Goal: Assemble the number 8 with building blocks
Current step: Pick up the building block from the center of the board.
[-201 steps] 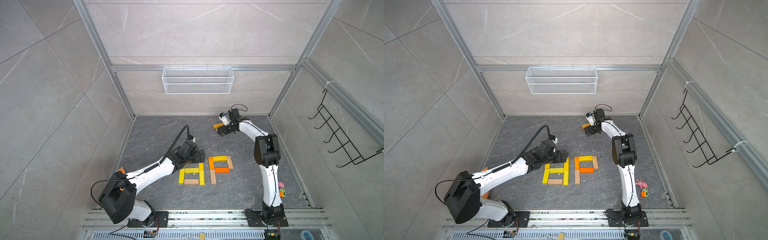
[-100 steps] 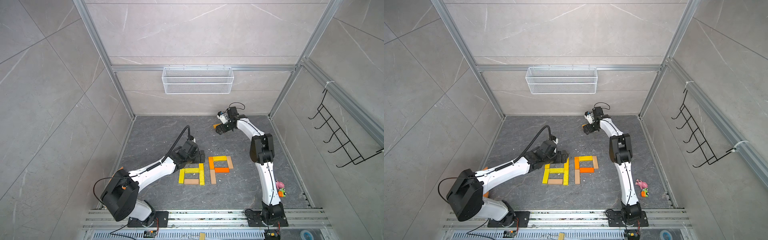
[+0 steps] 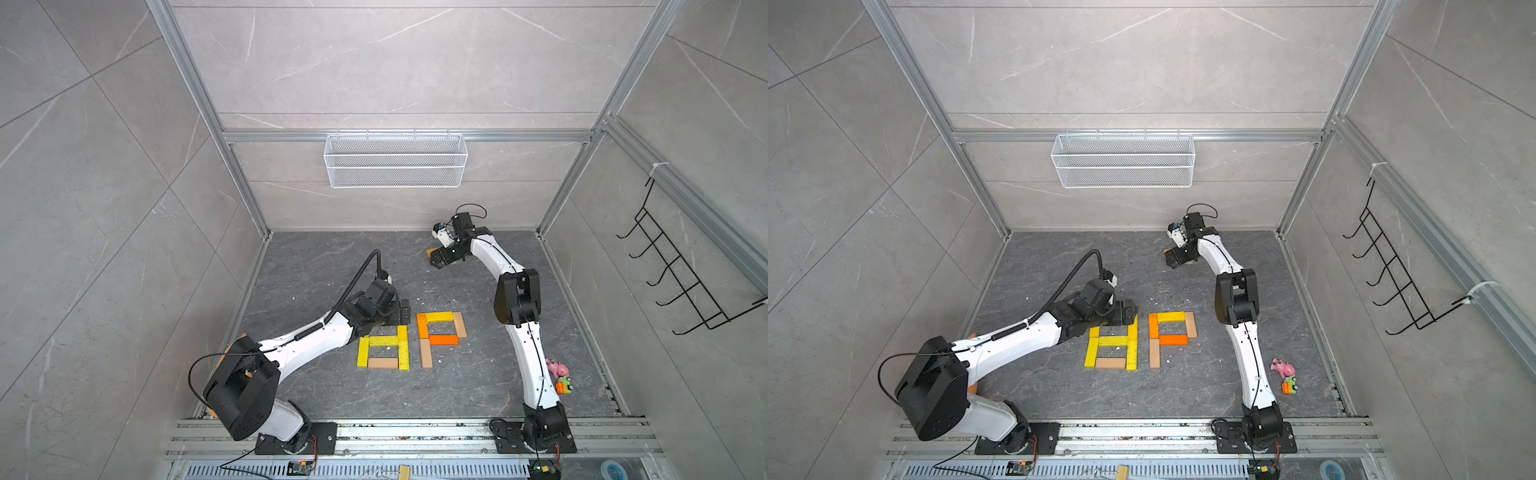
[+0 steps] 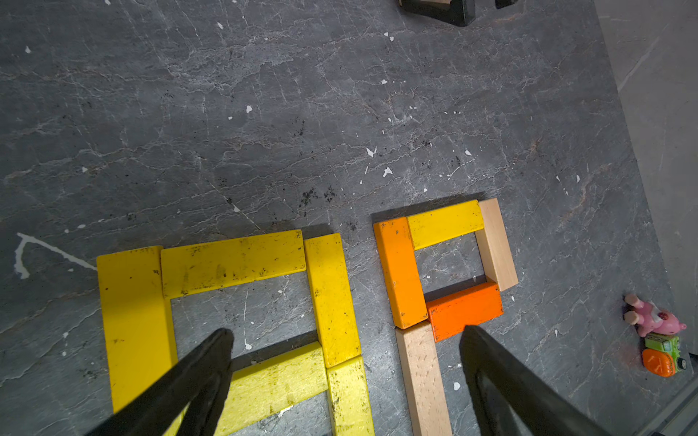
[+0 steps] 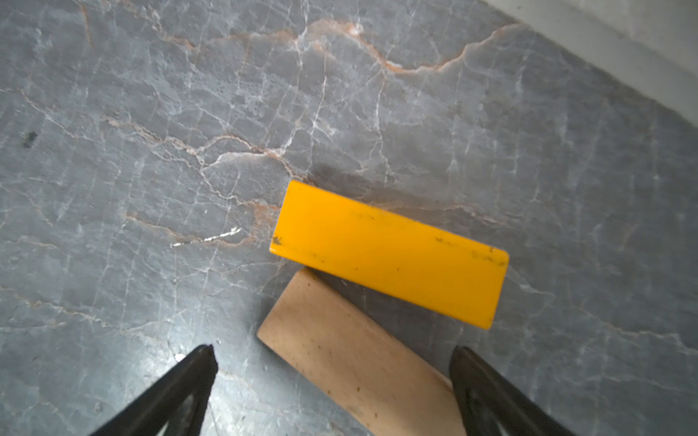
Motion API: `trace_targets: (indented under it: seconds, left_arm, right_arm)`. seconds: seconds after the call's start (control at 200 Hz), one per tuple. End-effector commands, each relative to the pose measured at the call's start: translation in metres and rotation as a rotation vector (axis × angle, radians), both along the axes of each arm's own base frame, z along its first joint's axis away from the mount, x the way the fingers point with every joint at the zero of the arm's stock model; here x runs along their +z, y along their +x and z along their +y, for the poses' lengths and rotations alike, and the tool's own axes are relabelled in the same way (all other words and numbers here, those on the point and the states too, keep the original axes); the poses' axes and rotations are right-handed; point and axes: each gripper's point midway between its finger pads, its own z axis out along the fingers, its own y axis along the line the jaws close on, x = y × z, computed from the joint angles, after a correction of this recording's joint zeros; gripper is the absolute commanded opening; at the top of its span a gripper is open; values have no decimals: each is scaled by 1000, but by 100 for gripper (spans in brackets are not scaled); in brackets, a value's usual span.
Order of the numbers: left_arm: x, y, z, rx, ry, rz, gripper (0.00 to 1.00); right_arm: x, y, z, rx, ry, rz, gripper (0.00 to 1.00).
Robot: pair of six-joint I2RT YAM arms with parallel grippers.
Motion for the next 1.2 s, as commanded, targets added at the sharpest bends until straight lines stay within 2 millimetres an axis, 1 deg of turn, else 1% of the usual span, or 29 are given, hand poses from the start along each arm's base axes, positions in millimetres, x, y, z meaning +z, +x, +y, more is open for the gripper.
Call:
trace_targets:
  seconds: [0.0, 0.105, 0.16, 0.255, 0.354, 0.489, 0.609, 0.684, 0.819, 0.829, 0.839, 0.943, 1.058, 1.168, 1.193]
  left_arm:
    - [11, 6, -6, -5, -29, -9, 96]
    - [12, 5, -7, -6, -29, -8, 96]
    - [11, 5, -7, -7, -29, -8, 96]
    - [12, 5, -8, -11, -30, -5, 96]
    - [12, 6, -9, -12, -34, -6, 96]
    - [13, 5, -9, -14, -42, -6, 96]
    - [12, 3, -9, -18, -46, -2, 96]
    - [13, 2, -9, -18, -49, -2, 96]
    - [14, 0, -7, -14, -56, -4, 96]
    - [14, 0, -7, -14, -56, -3, 96]
    - [14, 0, -6, -13, -57, -4, 96]
    - [15, -2, -4, -9, -63, -6, 96]
    - [18, -4, -3, -9, -71, -11, 96]
    - [20, -6, -3, -16, -71, -13, 96]
    - [20, -6, -2, -16, -72, -14, 96]
  right_arm:
    - [-13, -7, -3, 8, -24, 42, 99]
    - [-18, -10, -7, 2, -41, 52, 96]
    - [-17, -9, -8, -8, -46, 49, 92]
    - [-14, -8, -12, -29, -64, 41, 82]
    - [-12, -9, -14, -42, -70, 42, 69]
    - [-14, -14, -17, -43, -89, 57, 63]
    - [-14, -21, -16, -38, -93, 79, 59]
    - [-16, -23, -15, -38, -94, 87, 55]
    - [-16, -27, -12, -37, -114, 94, 37]
    - [-4, -25, -11, -37, -110, 74, 36]
    - [-1, -26, -10, -36, -110, 70, 36]
    - [15, -27, -7, -45, -106, 49, 30]
    - [39, -31, -3, -51, -81, 27, 30]
    - [68, -37, -5, -73, -60, -4, 30]
    - [71, -39, -6, -78, -56, -5, 30]
